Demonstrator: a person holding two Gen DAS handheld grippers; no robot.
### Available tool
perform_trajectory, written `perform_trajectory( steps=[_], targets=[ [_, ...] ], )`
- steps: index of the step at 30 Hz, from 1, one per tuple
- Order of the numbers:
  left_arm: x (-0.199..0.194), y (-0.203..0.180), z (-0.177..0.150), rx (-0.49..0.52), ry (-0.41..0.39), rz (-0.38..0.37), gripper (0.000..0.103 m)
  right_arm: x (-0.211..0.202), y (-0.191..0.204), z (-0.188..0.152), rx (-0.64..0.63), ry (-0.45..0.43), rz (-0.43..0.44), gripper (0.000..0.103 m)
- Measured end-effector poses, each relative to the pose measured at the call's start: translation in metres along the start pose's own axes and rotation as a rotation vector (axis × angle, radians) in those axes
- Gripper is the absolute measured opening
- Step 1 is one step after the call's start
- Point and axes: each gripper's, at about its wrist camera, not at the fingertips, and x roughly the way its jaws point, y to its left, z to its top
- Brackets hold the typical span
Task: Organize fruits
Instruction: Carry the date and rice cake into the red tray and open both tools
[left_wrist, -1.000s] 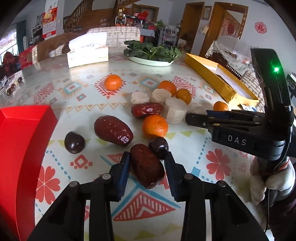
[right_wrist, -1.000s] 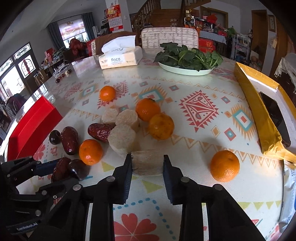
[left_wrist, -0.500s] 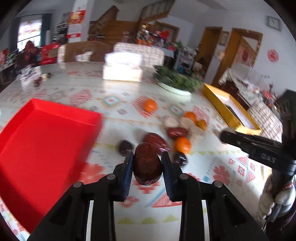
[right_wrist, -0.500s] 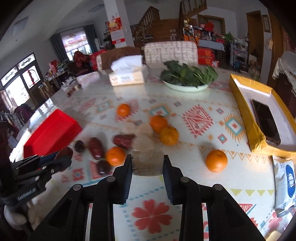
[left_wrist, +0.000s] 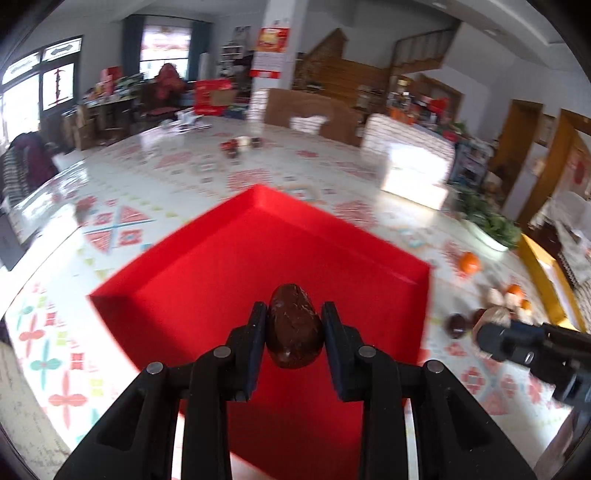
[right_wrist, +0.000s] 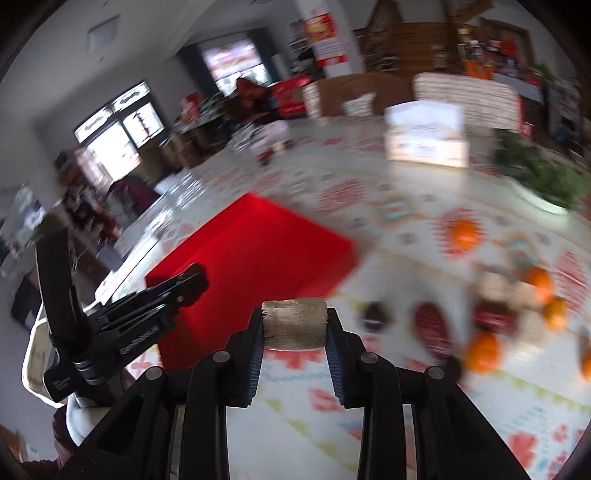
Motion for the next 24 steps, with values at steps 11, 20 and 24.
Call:
perform_trajectory(
  steps=[11,20,24],
  targets=[
    [0.013,0.038,0.003,-0.039,0.000,0.111,0.029,0.085,0.055,0.004,-0.103,0.108,-0.007,0.034],
    [0.007,0.039,0.006,-0.042,-0.036,0.166,0.047,0.091,0.058,0.003,-0.142,0.103,-0.056,0.043],
    [0.001,0.035,0.006,-0.032,-0.052,0.194,0.050,0.083,0.057,0.004,-0.138,0.084,-0.057,0.049]
  ],
)
